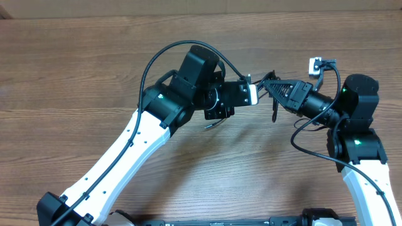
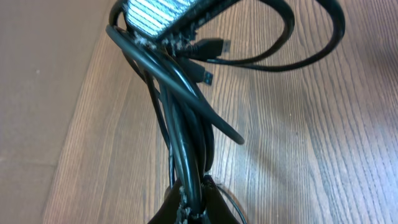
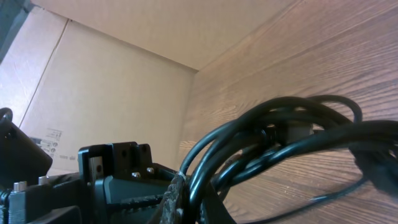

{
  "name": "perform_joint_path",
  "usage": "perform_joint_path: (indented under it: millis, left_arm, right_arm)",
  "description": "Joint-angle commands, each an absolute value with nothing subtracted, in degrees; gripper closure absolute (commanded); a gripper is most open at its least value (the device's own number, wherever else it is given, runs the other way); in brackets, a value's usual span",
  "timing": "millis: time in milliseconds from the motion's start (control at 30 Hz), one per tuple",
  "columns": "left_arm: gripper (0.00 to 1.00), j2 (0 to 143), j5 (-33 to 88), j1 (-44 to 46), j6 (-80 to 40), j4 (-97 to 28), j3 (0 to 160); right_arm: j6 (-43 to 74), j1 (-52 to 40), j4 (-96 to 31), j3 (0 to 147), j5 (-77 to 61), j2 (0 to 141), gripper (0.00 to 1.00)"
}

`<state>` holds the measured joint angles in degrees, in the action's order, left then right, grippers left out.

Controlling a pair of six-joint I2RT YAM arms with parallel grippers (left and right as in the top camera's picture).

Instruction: Untangle cables

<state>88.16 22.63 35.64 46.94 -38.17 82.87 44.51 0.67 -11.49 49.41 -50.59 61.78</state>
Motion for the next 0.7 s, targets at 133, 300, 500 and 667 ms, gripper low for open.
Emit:
perform_joint_path:
  millis: [133, 300, 500, 667]
  left_arm:
    - [0.96, 88.1, 19.3, 35.9, 44.1, -43.9, 83.3]
    - [0.96, 88.1, 19.2, 35.9, 44.1, -48.5, 83.3]
    - [0.96, 88.1, 17.0, 35.8, 40.0, -50.3, 83.3]
    - [0.96, 88.1, 18.3, 35.2, 38.1, -50.7, 83.3]
  right_arm:
    - [46.5, 0.8, -1.4, 50.5, -51.5, 61.1, 0.96]
    - [51.7, 0.8, 8.4, 50.5, -51.5, 61.1, 0.96]
    - [55.9, 1.4, 13.0, 50.5, -51.0, 61.1, 0.96]
    - [57.5, 3.4, 13.0, 50.5, -50.0, 61.1, 0.96]
